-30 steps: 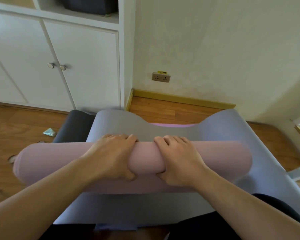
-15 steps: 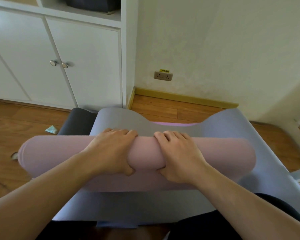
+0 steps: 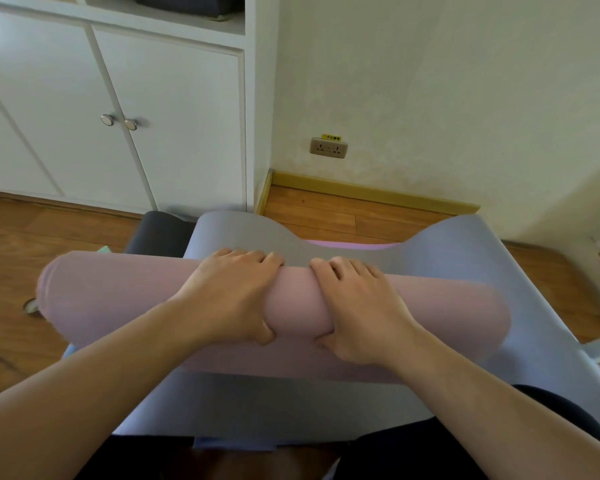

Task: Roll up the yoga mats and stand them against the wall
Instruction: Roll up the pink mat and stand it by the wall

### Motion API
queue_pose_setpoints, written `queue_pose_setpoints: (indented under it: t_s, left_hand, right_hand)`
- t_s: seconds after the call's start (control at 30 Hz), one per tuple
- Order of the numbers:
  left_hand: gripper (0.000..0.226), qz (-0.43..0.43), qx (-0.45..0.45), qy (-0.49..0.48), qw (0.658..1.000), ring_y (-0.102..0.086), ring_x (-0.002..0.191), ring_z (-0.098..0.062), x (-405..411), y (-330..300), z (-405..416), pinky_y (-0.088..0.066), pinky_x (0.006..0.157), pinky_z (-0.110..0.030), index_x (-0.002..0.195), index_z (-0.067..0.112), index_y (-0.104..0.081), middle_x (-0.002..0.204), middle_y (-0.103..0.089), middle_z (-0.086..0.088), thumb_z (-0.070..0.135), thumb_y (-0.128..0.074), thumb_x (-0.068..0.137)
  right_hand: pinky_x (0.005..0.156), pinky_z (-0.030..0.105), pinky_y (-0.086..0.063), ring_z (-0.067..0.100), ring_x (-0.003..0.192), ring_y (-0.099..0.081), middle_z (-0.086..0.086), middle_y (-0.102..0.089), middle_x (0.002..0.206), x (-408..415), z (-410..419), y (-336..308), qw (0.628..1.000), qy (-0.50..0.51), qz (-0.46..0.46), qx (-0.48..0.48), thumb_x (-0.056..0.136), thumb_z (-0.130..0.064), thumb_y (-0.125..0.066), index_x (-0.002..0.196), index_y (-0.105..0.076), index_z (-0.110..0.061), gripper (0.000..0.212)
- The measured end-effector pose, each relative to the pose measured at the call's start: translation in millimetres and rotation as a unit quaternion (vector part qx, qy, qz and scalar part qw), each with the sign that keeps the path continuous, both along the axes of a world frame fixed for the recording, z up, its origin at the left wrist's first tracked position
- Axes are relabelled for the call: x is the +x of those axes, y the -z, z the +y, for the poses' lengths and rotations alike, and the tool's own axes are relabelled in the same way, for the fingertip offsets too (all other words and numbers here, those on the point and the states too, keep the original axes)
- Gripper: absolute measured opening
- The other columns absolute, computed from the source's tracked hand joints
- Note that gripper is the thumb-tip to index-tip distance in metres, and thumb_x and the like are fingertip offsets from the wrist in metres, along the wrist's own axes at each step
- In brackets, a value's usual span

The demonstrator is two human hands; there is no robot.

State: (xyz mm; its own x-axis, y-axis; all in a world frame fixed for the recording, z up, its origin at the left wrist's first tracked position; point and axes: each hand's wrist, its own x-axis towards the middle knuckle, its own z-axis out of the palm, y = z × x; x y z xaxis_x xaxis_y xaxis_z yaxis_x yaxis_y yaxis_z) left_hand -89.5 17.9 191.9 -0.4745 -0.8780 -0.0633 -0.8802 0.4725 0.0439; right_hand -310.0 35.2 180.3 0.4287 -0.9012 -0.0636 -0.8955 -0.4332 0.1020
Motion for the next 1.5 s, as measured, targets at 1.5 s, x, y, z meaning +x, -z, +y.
queue_pose_setpoints:
  t_s: [1.5]
  left_hand:
    - [0.083, 0.002, -0.053, 0.019, 0.998, -0.058, 0.107, -0.020, -13, 16, 5, -0.051, 0.094, -0.037, 0.132, 0.026, -0.050, 0.121, -0.058, 0.004, 0.057, -0.077, 0.060]
  right_hand:
    - [0.109, 0.040, -0.047, 0.029, 0.128, -0.055, 0.004, -0.054, 0.144, -4, 1, -1, 0.998, 0.008, -0.059, 0.011, 0.067, -0.051, -0.080, 0.162, -0.019, -0.022, 0.116]
